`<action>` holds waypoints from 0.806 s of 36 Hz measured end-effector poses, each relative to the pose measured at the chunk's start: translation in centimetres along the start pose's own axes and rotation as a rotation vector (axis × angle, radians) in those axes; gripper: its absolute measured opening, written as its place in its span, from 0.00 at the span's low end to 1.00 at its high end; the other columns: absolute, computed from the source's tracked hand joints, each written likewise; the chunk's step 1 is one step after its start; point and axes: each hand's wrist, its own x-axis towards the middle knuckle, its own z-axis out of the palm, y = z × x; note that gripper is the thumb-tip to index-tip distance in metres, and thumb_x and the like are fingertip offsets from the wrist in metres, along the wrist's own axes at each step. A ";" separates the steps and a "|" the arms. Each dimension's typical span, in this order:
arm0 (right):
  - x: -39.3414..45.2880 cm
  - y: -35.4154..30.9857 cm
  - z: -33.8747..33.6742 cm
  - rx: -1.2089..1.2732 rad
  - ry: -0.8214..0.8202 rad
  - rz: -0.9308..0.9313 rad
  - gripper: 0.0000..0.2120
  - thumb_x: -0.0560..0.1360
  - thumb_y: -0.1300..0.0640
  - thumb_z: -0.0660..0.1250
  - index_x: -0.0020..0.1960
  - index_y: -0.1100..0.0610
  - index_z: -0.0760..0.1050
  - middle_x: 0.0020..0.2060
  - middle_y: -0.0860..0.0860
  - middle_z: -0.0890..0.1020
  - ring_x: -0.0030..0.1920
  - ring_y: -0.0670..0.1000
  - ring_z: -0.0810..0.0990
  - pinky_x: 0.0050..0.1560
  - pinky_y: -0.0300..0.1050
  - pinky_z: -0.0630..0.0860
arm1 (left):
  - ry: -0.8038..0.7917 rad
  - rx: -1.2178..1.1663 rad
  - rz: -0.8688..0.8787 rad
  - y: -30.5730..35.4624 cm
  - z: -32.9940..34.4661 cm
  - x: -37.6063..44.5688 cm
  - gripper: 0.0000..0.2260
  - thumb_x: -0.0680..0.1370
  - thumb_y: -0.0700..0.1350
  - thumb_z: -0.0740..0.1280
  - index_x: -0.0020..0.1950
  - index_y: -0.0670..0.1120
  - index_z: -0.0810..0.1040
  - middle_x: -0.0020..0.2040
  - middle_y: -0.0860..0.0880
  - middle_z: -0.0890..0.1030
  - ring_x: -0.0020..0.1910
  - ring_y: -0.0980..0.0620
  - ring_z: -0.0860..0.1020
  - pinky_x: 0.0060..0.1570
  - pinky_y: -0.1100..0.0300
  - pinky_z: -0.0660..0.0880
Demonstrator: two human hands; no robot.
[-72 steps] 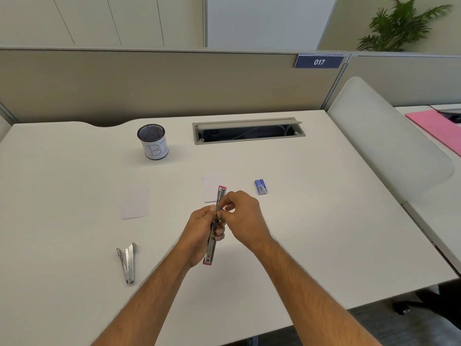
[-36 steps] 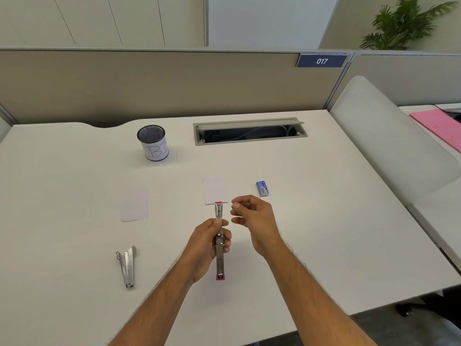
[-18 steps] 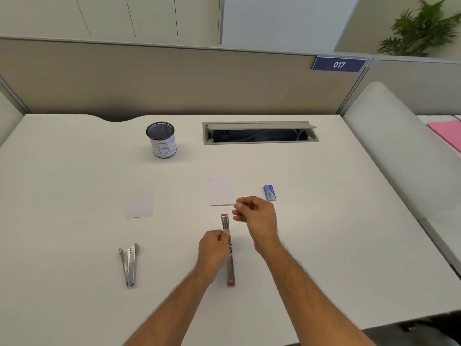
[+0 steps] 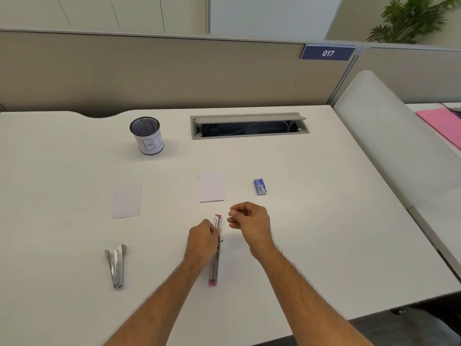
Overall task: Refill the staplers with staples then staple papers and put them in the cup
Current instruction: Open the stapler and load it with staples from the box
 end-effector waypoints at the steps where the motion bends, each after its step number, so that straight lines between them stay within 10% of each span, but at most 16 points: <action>1: 0.0 0.3 0.2 -0.024 0.001 0.016 0.05 0.75 0.66 0.71 0.45 0.58 0.83 0.39 0.54 0.87 0.42 0.55 0.87 0.44 0.46 0.85 | 0.003 0.000 0.004 0.0 0.1 -0.1 0.08 0.83 0.45 0.68 0.46 0.44 0.77 0.39 0.48 0.82 0.35 0.51 0.78 0.38 0.54 0.77; 12: -0.5 2.8 2.2 -0.095 0.055 0.166 0.09 0.75 0.68 0.69 0.42 0.56 0.81 0.40 0.53 0.86 0.43 0.53 0.87 0.42 0.42 0.85 | 0.042 -0.043 0.006 -0.2 0.5 -0.2 0.04 0.81 0.40 0.69 0.46 0.43 0.78 0.41 0.48 0.82 0.42 0.46 0.81 0.44 0.49 0.80; 29: 1.8 -1.0 3.7 -0.060 0.010 0.003 0.05 0.74 0.65 0.73 0.46 0.56 0.83 0.39 0.52 0.86 0.37 0.47 0.84 0.35 0.39 0.81 | 0.171 -0.239 0.008 1.2 -4.3 1.8 0.06 0.80 0.40 0.66 0.44 0.47 0.79 0.39 0.53 0.81 0.38 0.59 0.77 0.32 0.66 0.68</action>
